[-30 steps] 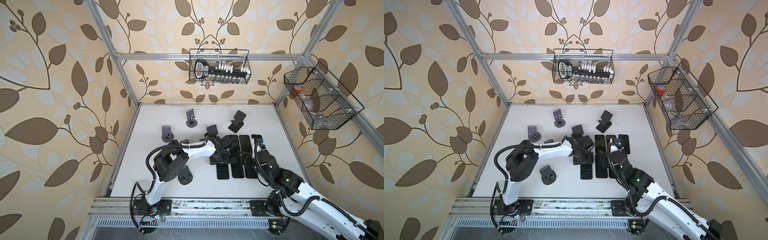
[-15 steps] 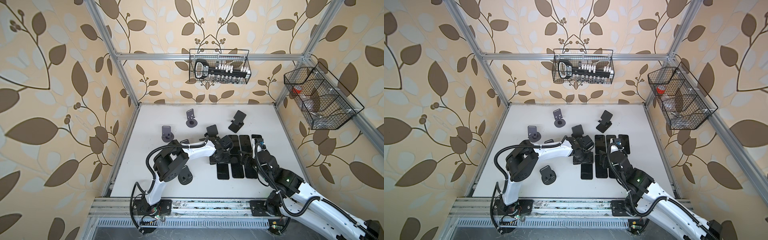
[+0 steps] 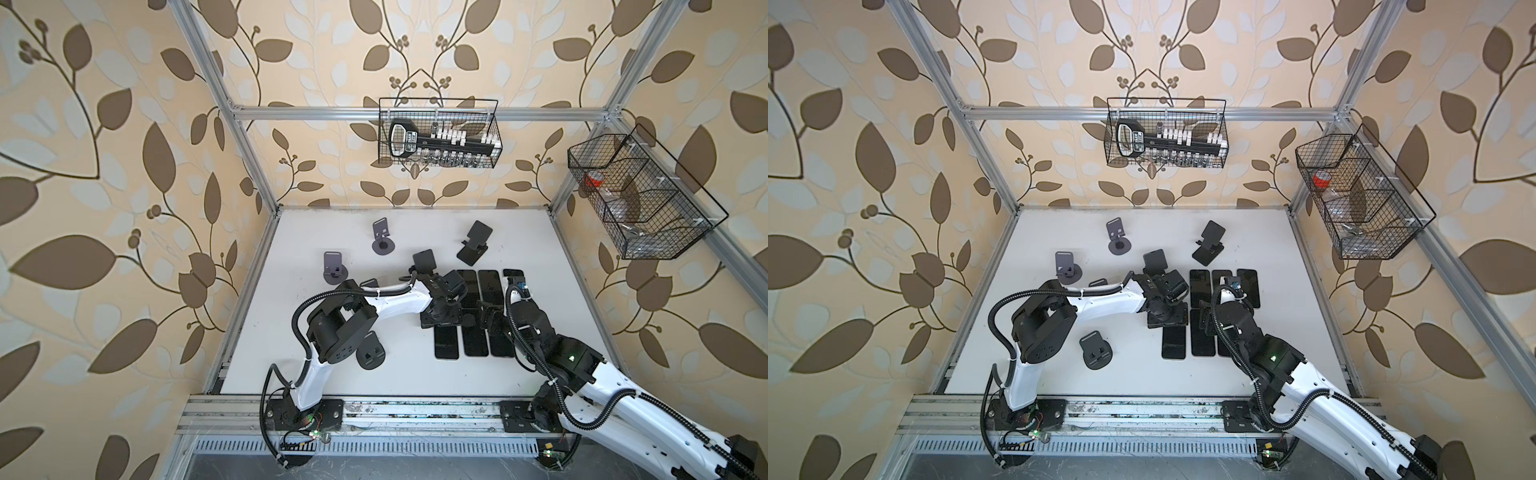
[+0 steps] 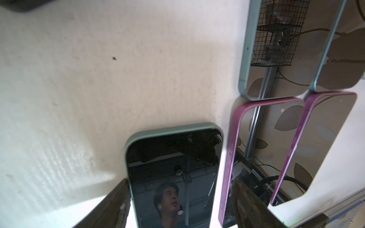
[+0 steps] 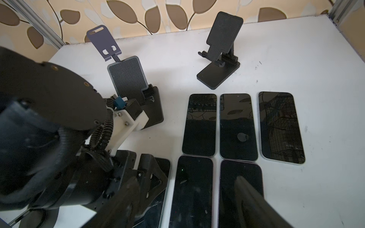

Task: Remove the phone from the phone stand
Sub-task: 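Open the left gripper and release the green-edged phone flat on the table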

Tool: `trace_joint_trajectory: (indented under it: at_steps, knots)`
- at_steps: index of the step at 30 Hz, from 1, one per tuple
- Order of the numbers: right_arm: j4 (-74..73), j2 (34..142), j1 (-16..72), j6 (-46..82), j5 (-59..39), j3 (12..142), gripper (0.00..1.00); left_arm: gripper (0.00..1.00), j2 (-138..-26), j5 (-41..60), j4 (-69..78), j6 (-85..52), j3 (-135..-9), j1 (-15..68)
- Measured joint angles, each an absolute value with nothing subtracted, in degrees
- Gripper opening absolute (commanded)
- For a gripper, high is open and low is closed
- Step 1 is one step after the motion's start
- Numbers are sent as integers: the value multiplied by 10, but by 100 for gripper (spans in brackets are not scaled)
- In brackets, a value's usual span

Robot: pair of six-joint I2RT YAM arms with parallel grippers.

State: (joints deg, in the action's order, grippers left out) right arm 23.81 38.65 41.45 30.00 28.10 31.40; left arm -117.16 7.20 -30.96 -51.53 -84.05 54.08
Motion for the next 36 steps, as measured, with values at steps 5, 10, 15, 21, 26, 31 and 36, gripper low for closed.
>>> trace_joint_trajectory:
  at_steps: [5, 10, 15, 21, 26, 31, 36]
  knots:
    - [238, 388, 415, 300, 283, 314, 77, 80, -1152, 69, -284, -519, -812, 541]
    - [239, 388, 415, 300, 285, 314, 78, 79, -1135, 69, -265, -527, -794, 541]
    - [239, 388, 415, 300, 285, 314, 78, 79, -1129, 68, -252, -527, -793, 541]
    - [240, 392, 415, 300, 286, 314, 79, 79, -1113, 61, -241, -527, -780, 541]
    - [241, 402, 415, 300, 286, 314, 79, 79, -1108, 55, -237, -527, -774, 541]
    - [242, 411, 415, 300, 286, 314, 79, 79, -1098, 54, -233, -526, -764, 541]
    - [243, 425, 415, 302, 288, 315, 80, 80, -1082, 53, -216, -524, -748, 541]
